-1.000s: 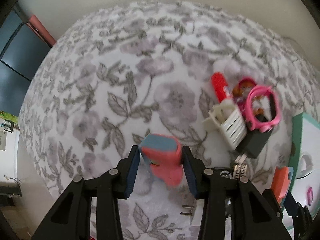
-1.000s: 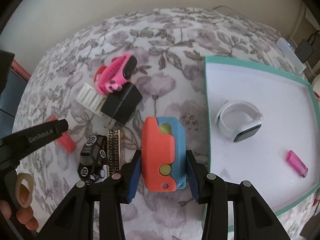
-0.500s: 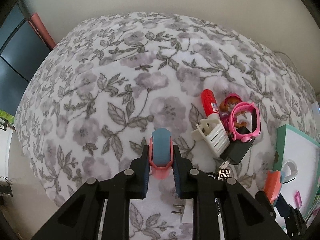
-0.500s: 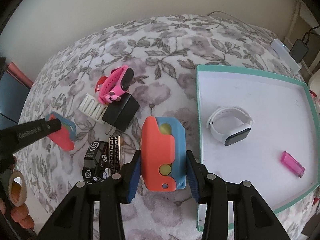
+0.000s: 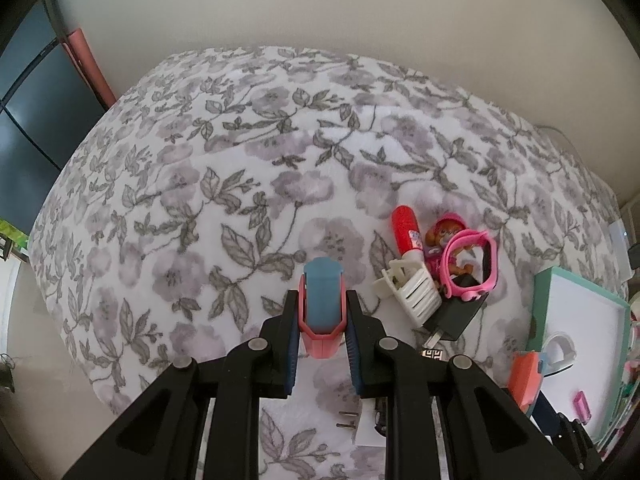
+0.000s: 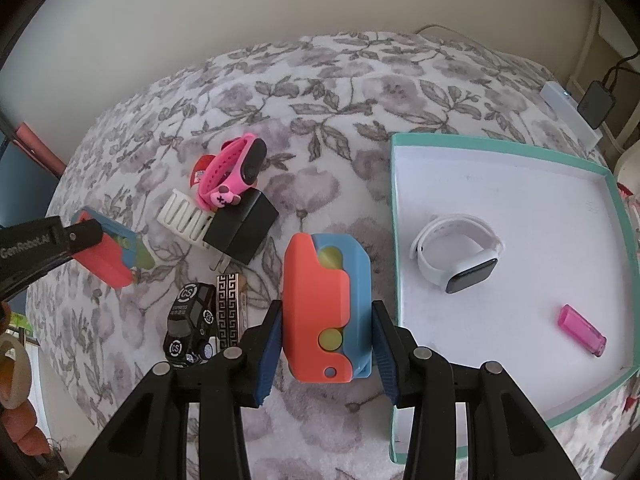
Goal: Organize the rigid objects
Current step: 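Lift both folding toys and carry them toward the tray, then lower both folding toys into the tray and open both grippers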
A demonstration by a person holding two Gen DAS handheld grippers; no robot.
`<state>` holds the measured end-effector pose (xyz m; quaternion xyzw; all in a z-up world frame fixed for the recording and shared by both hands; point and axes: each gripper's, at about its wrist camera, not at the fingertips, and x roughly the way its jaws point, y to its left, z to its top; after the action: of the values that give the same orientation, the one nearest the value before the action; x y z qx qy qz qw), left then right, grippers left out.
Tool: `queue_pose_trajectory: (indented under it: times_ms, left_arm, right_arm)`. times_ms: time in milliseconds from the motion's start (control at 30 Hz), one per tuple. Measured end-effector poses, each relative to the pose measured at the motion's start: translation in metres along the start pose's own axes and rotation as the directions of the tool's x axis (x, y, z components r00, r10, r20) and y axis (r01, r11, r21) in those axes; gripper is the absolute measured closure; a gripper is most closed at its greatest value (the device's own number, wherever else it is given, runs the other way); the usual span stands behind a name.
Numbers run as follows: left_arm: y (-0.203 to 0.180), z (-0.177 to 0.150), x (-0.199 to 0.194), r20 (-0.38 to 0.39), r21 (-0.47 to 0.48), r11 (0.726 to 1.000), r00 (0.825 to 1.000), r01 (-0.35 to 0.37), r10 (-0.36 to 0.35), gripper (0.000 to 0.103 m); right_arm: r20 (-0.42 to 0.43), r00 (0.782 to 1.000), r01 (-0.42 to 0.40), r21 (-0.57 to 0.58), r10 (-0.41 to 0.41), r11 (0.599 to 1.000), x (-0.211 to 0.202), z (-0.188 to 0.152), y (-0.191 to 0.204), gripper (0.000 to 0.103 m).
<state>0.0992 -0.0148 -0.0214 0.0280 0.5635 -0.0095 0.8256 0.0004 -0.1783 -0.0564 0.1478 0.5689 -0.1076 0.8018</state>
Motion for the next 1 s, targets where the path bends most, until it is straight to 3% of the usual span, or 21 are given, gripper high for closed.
queue_pose_trajectory:
  times_ms: [533, 800, 1000]
  left_arm:
    - [-0.014, 0.003, -0.041, 0.106, 0.016, 0.998, 0.992, 0.063, -0.064, 0.081]
    - [-0.055, -0.008, -0.074, 0.175, 0.137, 0.984, 0.975, 0.113, -0.136, 0.081]
    - [-0.090, -0.022, -0.082, 0.173, 0.232, 0.964, 0.970, 0.129, -0.172, 0.081]
  right_arm:
    - [0.045, 0.999, 0.008, 0.010, -0.008, 1.000, -0.014, 0.004, -0.009, 0.059]
    - [0.104, 0.994, 0.026, 0.079, -0.035, 0.996, -0.037, 0.008, -0.041, 0.059]
    - [0.134, 0.987, 0.067, 0.178, -0.092, 0.982, -0.052, 0.007, -0.081, 0.059]
